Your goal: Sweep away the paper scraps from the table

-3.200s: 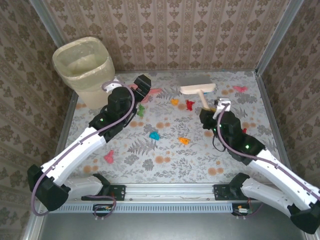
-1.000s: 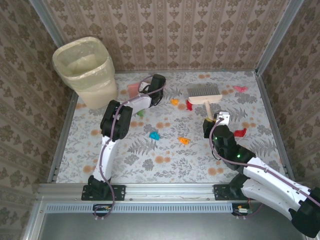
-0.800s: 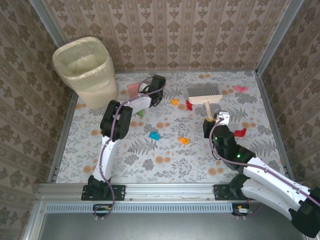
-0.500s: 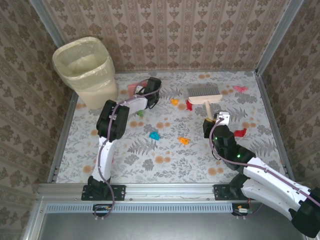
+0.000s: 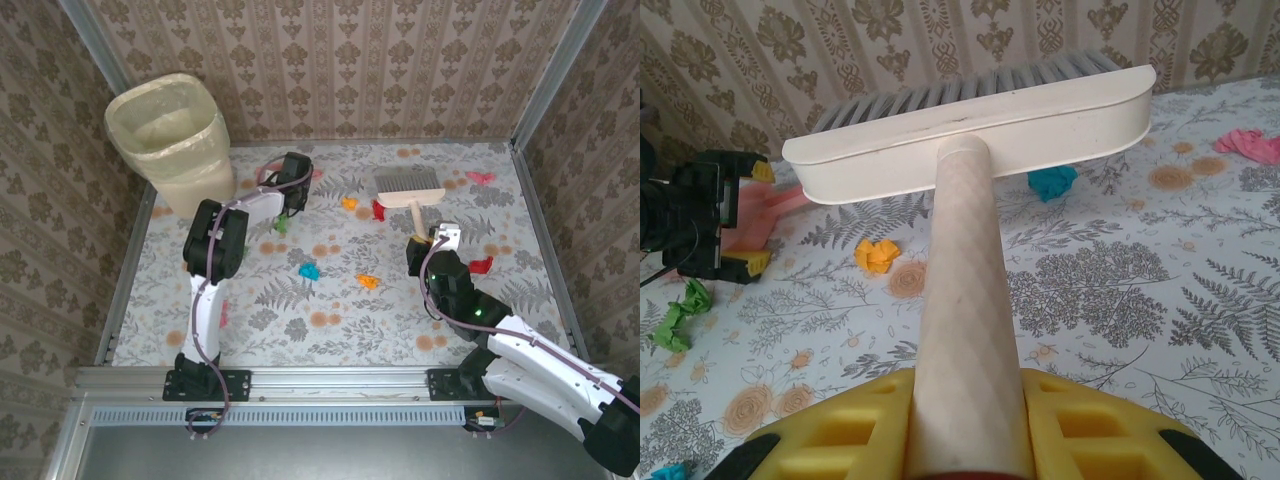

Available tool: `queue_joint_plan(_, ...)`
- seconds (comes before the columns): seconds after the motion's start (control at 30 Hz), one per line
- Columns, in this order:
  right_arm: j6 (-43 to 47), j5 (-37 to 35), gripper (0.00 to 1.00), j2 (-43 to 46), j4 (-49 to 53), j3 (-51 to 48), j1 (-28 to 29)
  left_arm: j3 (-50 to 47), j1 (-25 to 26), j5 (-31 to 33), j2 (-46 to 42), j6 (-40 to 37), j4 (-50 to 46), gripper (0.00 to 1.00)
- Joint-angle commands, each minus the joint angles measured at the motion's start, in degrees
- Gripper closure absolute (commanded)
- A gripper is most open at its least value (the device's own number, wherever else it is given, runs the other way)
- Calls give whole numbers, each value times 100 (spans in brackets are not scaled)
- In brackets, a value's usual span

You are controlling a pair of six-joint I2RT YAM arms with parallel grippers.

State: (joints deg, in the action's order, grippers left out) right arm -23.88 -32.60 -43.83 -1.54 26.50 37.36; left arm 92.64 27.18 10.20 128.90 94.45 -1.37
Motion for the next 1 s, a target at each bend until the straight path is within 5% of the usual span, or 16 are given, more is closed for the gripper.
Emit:
queue_joint_plan(0.0,89,-86,100,114,-226,-57,34,97,-154,-415,-205,-455,-593,13)
queue_joint_plan(0.17,88,-94,100,111,-222,-57,28,329,-173,-817,-160,-419,-650,12)
queue_joint_plan(0.97,103,-128,100,82,-250,-66,32,2205,411,410,1064,573,-1529,9)
